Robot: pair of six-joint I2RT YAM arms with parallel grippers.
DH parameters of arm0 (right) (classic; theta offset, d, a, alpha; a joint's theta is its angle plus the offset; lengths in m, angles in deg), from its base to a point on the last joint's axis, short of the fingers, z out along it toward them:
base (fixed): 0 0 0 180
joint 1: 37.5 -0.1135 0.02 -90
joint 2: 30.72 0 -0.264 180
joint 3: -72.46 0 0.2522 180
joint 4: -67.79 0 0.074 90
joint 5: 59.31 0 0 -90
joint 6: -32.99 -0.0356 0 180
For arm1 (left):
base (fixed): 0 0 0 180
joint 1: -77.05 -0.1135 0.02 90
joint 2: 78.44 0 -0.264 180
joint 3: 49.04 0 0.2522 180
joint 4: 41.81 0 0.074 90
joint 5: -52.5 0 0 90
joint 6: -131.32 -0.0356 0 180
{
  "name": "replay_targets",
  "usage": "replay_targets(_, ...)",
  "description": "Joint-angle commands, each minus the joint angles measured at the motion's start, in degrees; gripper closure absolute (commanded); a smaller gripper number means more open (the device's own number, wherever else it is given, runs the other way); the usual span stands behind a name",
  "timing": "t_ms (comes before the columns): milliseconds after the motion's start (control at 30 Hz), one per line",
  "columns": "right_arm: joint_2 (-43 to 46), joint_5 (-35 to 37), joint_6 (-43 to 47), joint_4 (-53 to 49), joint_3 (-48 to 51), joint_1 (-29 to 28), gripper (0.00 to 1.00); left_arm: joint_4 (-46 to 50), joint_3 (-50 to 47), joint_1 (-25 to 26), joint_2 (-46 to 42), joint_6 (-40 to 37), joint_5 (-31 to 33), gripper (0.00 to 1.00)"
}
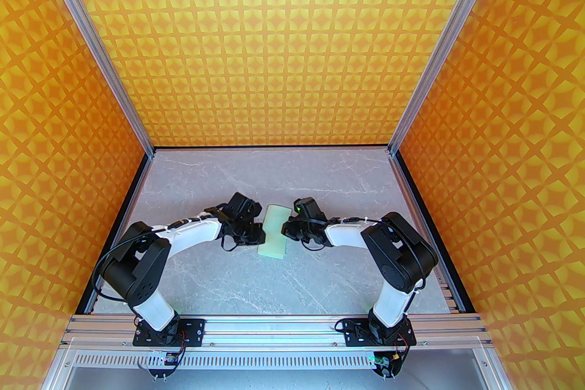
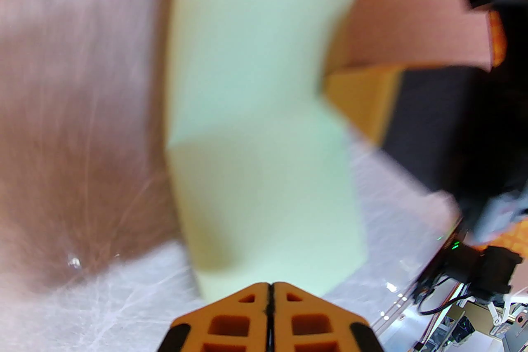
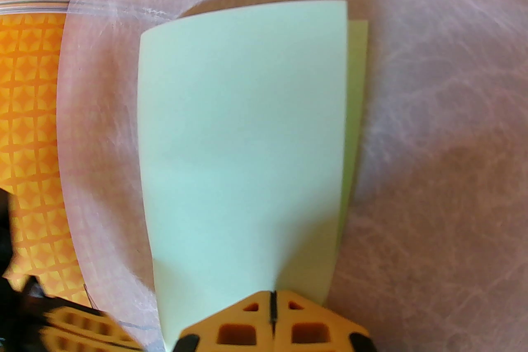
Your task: Fold a paper plane with a square sheet of paper (fold left side to right side)
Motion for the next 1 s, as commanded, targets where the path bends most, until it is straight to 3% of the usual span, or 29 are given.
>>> replay_targets(0, -1.7, 2.2, 2.4, -6.4, -0.6, -0.4, 1.00, -0.3, 1.9, -0.9, 1.2, -0.9, -0.4, 0.90)
replay_targets(433, -1.2, 2.0, 2.3, -6.0, -0.2, -0.4, 1.00, -3.4, 1.8, -1.9, 7.7, -0.7, -0.4, 0.93)
replay_targets(967, -1.2, 1.7, 3.3, -7.4, -1.8, -0.4, 1.00, -5.1, -2.7, -2.0, 9.0, -1.2, 0.1, 0.96)
